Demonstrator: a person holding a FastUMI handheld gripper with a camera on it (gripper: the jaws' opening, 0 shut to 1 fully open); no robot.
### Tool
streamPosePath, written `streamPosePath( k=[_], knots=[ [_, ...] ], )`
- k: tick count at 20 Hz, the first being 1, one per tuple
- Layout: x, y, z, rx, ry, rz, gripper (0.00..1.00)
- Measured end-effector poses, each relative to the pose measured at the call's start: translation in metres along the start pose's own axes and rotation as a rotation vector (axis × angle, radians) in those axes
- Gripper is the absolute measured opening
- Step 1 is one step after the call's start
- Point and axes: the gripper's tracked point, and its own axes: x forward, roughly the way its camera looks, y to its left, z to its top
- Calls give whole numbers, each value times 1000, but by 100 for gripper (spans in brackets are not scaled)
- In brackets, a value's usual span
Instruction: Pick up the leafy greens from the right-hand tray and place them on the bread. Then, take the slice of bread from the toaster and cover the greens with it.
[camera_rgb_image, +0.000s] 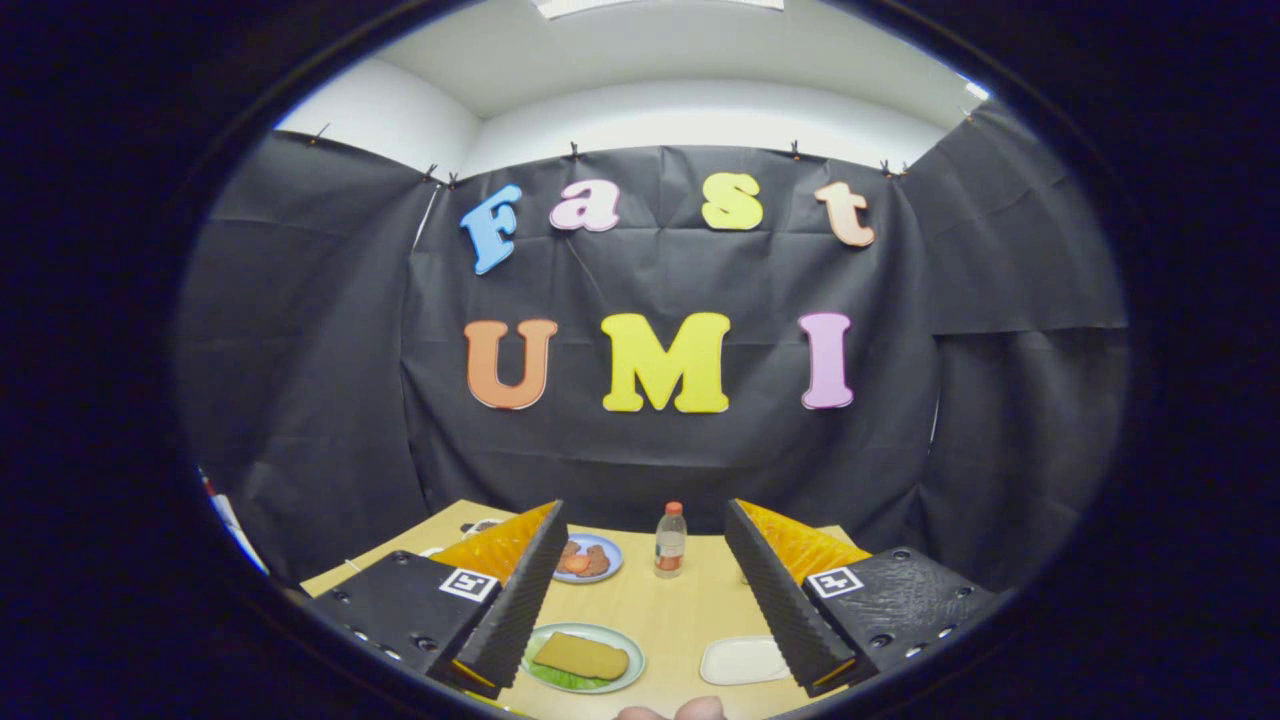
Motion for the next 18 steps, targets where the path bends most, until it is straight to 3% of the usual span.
streamPosePath(
  k=[10, 18],
  knots=[
    [-26, -27, 11, 29, -38, -54, 96],
    [-27, -25, 7, 34, -12, -50, 96]
  ],
)
